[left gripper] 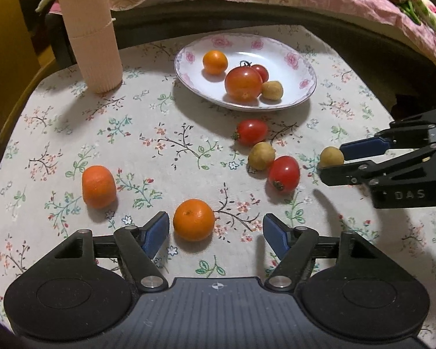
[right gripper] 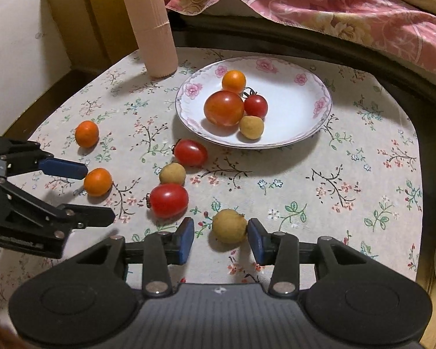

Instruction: Organize fruits

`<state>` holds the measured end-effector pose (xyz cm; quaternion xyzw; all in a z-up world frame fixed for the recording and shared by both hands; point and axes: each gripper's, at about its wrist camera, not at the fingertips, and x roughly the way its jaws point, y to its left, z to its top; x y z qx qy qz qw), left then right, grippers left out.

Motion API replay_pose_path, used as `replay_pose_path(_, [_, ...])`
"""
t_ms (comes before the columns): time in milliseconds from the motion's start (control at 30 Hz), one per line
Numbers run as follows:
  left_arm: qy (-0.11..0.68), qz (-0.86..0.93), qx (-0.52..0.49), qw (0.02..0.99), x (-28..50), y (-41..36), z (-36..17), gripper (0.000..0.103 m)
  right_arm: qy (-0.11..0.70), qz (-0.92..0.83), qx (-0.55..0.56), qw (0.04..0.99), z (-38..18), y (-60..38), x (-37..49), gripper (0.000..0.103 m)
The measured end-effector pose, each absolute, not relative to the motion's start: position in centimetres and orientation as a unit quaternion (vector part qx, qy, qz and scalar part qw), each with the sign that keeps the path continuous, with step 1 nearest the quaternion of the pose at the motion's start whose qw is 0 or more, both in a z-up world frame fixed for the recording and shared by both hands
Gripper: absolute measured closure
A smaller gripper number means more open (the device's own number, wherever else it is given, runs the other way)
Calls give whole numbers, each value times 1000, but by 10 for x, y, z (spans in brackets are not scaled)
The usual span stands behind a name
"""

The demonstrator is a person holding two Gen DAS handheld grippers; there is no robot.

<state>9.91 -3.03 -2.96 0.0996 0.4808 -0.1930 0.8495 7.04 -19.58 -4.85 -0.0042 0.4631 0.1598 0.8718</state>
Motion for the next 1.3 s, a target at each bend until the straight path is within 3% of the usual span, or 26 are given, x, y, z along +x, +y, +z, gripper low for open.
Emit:
replay_pose_path(733, [483, -186, 106, 849, 107, -30, -41, 36, 478, 172, 10, 861, -56, -194, 77, 62])
replay_pose_path(933, [486, -177, 105, 850, 107, -31, -40, 44, 477, 166, 10, 863, -55, -194, 79, 64])
replay_pose_path(1067, [489, -184, 102, 847, 106, -30, -37, 63, 483, 167, 10, 860, -54, -190, 82, 73])
replay_pose_path(1300, [490, -191, 96, 845, 104, -28, -36, 64, 478, 178, -26, 860, -53, -177, 76, 73])
